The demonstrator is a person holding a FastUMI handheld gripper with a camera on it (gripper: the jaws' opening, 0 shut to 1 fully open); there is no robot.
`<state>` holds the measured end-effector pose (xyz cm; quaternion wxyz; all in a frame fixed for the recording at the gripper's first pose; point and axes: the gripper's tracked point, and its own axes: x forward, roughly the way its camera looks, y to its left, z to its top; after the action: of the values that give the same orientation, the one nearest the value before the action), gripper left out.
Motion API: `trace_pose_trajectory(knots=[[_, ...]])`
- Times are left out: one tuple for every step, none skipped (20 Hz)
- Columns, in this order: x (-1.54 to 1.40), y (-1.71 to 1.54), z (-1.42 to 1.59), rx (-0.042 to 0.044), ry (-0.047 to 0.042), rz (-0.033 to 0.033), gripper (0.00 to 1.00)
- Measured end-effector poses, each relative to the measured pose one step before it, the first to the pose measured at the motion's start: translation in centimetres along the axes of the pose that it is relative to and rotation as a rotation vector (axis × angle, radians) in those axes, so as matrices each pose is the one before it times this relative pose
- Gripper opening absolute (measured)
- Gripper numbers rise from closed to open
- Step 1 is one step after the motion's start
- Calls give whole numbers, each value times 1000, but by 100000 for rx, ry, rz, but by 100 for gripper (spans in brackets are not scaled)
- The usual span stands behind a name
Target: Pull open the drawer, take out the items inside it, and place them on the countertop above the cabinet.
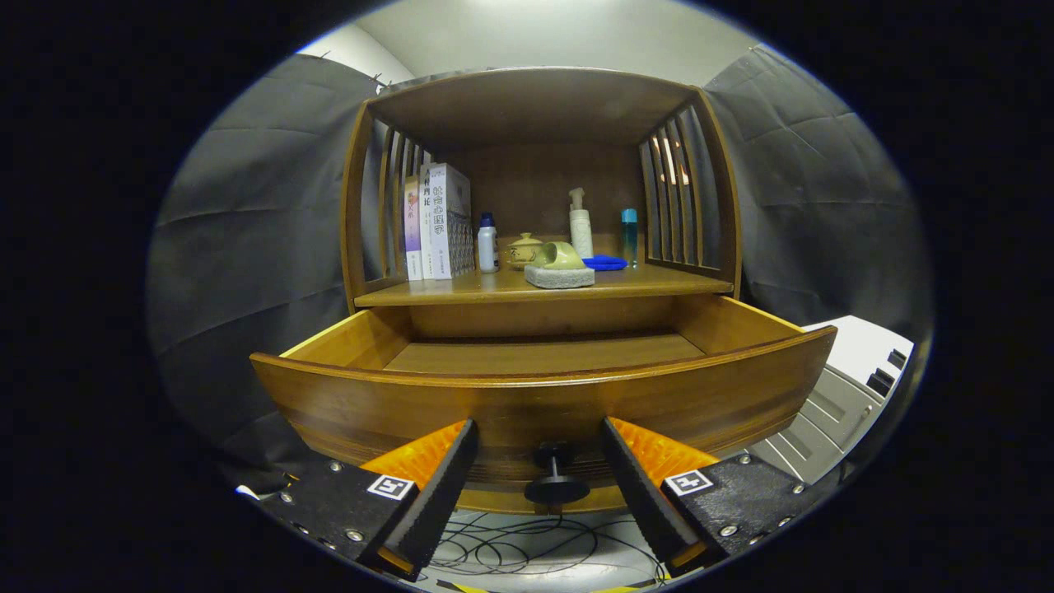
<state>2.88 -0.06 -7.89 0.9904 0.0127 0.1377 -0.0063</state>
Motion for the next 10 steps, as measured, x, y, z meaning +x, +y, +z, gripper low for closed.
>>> trace_pose_trajectory(knots=[[366,-25,18,97,191,-61,95],[259,32,186,-21,-513,32,95],[408,4,171,-161,-314,18,95],[400,-32,291,-109,-557,1,95],[233,56,349,339,-1080,-47,95],[396,-7,247,-61,-424,-203,95],[325,-53,-66,-692,217,-61,95],[183,-94,244,-377,-1302,4,95],[323,27,-102,-182,857,-74,95],[207,-43,392,-344,-1830,-61,94]])
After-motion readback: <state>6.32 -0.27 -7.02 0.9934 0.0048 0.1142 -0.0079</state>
